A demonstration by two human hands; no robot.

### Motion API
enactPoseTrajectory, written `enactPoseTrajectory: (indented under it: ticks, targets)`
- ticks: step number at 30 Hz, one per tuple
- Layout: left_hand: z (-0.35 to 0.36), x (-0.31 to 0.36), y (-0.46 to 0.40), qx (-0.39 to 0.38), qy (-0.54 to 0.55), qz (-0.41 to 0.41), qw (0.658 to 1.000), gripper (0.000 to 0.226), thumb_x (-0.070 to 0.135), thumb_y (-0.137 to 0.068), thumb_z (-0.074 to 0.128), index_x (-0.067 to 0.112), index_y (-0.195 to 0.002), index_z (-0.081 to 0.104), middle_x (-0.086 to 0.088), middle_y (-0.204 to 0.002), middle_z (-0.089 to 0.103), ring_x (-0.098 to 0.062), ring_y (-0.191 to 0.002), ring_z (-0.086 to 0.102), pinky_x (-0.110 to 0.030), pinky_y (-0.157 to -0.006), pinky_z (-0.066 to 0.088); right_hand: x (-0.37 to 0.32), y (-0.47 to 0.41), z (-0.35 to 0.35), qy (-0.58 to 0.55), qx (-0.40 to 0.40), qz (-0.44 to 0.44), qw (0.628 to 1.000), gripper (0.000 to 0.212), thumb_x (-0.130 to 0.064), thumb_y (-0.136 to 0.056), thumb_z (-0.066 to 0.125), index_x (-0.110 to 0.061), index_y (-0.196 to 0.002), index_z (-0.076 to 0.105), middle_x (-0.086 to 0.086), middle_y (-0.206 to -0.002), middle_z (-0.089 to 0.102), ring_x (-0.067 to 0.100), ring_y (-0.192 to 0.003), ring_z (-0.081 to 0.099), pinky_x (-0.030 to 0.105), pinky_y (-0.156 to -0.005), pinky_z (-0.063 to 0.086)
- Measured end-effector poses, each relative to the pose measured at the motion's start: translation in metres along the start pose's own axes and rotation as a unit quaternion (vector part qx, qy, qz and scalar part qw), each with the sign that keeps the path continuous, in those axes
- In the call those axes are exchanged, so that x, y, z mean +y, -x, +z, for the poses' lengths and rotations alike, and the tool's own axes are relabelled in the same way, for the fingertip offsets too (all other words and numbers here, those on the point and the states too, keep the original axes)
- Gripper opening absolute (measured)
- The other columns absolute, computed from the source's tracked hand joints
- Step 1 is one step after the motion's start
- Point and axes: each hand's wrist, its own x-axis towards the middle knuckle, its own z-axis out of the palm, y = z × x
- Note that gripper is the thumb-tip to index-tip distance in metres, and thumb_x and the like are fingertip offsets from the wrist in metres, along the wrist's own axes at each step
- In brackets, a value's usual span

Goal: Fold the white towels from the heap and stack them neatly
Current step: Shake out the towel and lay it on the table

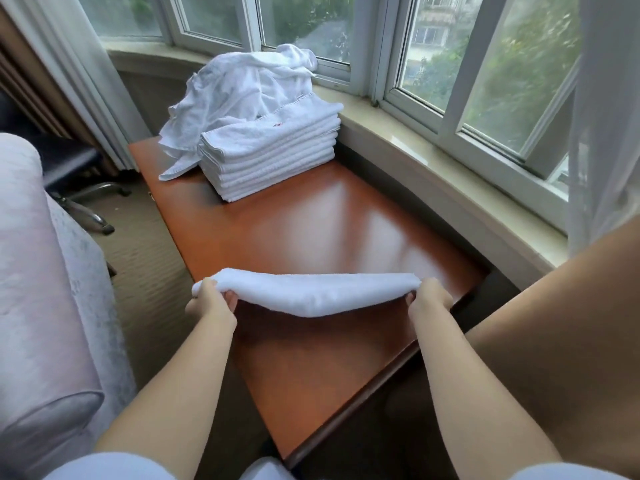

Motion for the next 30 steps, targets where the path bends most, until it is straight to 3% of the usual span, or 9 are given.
enactPoseTrajectory:
  ticks: [3, 7, 11, 13, 16, 19, 23, 27, 30]
  targets:
    - [0.037, 0.034, 0.004, -0.003, 0.115, -0.027, 0.993, 0.019, 0.013, -0.091, 0.042, 0.01, -0.109, 0.048, -0.005, -0.105, 0.051, -0.008, -0.064, 0.054, -0.016, -0.047, 0.047, -0.03, 0.011, 0.021, -0.118, 0.093, -0.021, 0.988, 0.05, -0.007, -0.089, 0.047, -0.006, -0.139, 0.041, 0.013, -0.123, 0.054, 0.025, -0.092, 0.059, 0.033, -0.077, 0.056]
    - [0.072, 0.058, 0.0, -0.049, 0.135, -0.044, 0.989, 0.005, 0.013, -0.094, 0.051, 0.008, -0.095, 0.051, -0.008, -0.092, 0.052, -0.013, -0.064, 0.056, -0.021, -0.058, 0.054, -0.042, 0.009, 0.054, -0.143, 0.032, -0.061, 0.987, 0.051, -0.003, -0.087, 0.052, -0.007, -0.136, 0.037, 0.009, -0.113, 0.049, 0.016, -0.07, 0.058, 0.03, -0.068, 0.059]
    - [0.083, 0.024, -0.027, -0.091, -0.138, 0.013, 0.986, 0.011, 0.009, -0.088, 0.061, 0.009, -0.078, 0.056, -0.008, -0.076, 0.054, -0.019, -0.064, 0.051, -0.03, -0.058, 0.044, -0.01, -0.014, 0.08, -0.016, -0.044, -0.033, 0.998, 0.037, -0.01, -0.095, 0.05, 0.002, -0.13, 0.05, 0.006, -0.074, 0.047, 0.016, -0.057, 0.045, 0.022, -0.054, 0.04]
    - [0.074, -0.004, -0.046, -0.103, -0.32, 0.07, 0.939, 0.003, 0.006, -0.085, 0.062, 0.008, -0.084, 0.063, -0.013, -0.085, 0.059, -0.023, -0.07, 0.053, -0.027, -0.062, 0.042, 0.023, -0.028, 0.082, 0.059, -0.041, -0.003, 0.997, 0.033, -0.011, -0.096, 0.049, 0.003, -0.125, 0.055, 0.004, -0.069, 0.043, 0.017, -0.058, 0.041, 0.025, -0.056, 0.036]
    - [0.051, -0.036, -0.081, -0.138, -0.554, 0.166, 0.804, 0.025, 0.01, -0.086, 0.058, 0.009, -0.109, 0.068, -0.013, -0.115, 0.064, -0.033, -0.105, 0.057, -0.032, -0.088, 0.045, 0.068, -0.044, 0.075, 0.173, 0.021, -0.073, 0.982, 0.026, -0.007, -0.093, 0.051, -0.005, -0.118, 0.059, 0.006, -0.097, 0.059, 0.02, -0.082, 0.05, 0.027, -0.074, 0.039]
    - [0.041, -0.046, -0.099, -0.131, -0.619, 0.274, 0.724, 0.025, 0.011, -0.089, 0.052, 0.012, -0.105, 0.071, -0.011, -0.117, 0.059, -0.034, -0.111, 0.045, -0.035, -0.093, 0.038, 0.088, -0.048, 0.069, 0.331, 0.068, -0.192, 0.922, 0.032, -0.006, -0.092, 0.049, -0.011, -0.122, 0.057, 0.006, -0.123, 0.056, 0.022, -0.107, 0.051, 0.025, -0.086, 0.036]
    - [0.049, -0.046, -0.097, -0.093, -0.603, 0.284, 0.74, 0.023, 0.012, -0.09, 0.05, 0.011, -0.093, 0.073, -0.01, -0.114, 0.056, -0.032, -0.109, 0.042, -0.037, -0.094, 0.035, 0.095, -0.051, 0.065, 0.471, 0.175, -0.216, 0.837, 0.048, -0.027, -0.087, 0.064, -0.014, -0.132, 0.052, 0.012, -0.14, 0.043, 0.032, -0.129, 0.035, 0.04, -0.107, 0.028]
    - [0.038, -0.048, -0.09, -0.07, -0.597, 0.28, 0.749, 0.021, 0.021, -0.09, 0.058, 0.013, -0.106, 0.069, -0.01, -0.123, 0.051, -0.033, -0.116, 0.039, -0.04, -0.099, 0.034, 0.093, -0.049, 0.05, 0.475, 0.199, -0.192, 0.835, 0.068, -0.046, -0.082, 0.069, -0.018, -0.139, 0.044, 0.01, -0.148, 0.032, 0.031, -0.136, 0.025, 0.042, -0.113, 0.017]
    - [0.02, -0.047, -0.082, -0.041, -0.598, 0.228, 0.767, 0.045, 0.037, -0.085, 0.066, 0.013, -0.123, 0.058, -0.013, -0.13, 0.045, -0.034, -0.121, 0.037, -0.044, -0.101, 0.033, 0.089, -0.052, 0.041, 0.505, 0.174, -0.19, 0.824, 0.069, -0.047, -0.083, 0.066, -0.019, -0.14, 0.04, 0.01, -0.15, 0.026, 0.033, -0.137, 0.022, 0.043, -0.116, 0.014]
